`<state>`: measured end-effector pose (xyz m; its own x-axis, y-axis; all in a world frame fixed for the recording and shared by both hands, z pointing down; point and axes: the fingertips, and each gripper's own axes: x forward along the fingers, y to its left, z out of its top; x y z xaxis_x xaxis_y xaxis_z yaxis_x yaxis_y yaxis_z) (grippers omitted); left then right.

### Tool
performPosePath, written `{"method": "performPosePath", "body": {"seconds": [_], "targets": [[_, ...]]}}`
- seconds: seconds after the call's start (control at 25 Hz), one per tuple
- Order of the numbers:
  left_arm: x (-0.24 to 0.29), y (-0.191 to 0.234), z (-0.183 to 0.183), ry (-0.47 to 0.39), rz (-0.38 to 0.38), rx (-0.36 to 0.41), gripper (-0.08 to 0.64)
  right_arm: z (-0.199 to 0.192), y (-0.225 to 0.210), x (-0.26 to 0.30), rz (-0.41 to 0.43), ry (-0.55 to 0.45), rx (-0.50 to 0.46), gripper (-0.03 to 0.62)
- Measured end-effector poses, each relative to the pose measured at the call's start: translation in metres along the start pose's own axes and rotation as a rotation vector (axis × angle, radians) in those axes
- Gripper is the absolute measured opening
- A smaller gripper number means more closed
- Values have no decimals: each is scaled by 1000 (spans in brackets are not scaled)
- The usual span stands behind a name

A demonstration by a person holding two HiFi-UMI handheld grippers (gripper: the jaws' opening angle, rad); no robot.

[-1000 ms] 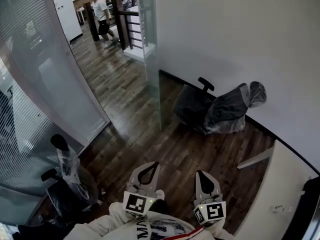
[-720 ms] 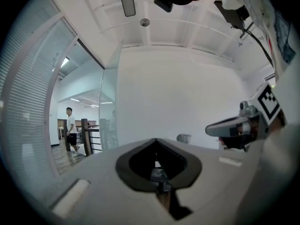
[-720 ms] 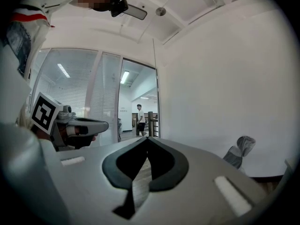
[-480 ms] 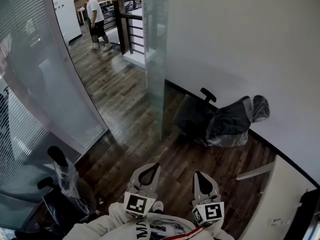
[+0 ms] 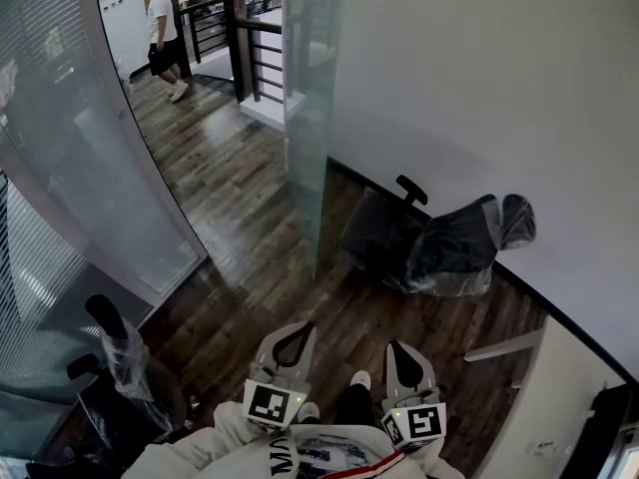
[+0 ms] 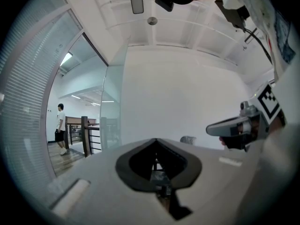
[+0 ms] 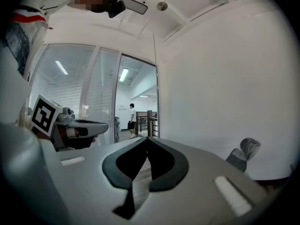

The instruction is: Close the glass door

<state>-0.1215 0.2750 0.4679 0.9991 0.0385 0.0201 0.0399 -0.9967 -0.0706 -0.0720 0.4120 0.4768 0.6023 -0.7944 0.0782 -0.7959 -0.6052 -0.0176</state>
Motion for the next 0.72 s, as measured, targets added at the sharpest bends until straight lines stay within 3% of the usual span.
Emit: {"method": "performPosePath", "body": {"seconds": [0.4, 0.72], "targets": [[60, 16, -4, 25, 63, 21, 3, -5, -49, 54, 50, -7, 27, 8], [145, 4, 1, 57, 112, 50, 3, -13, -124, 99, 114, -2, 93, 8]]}}
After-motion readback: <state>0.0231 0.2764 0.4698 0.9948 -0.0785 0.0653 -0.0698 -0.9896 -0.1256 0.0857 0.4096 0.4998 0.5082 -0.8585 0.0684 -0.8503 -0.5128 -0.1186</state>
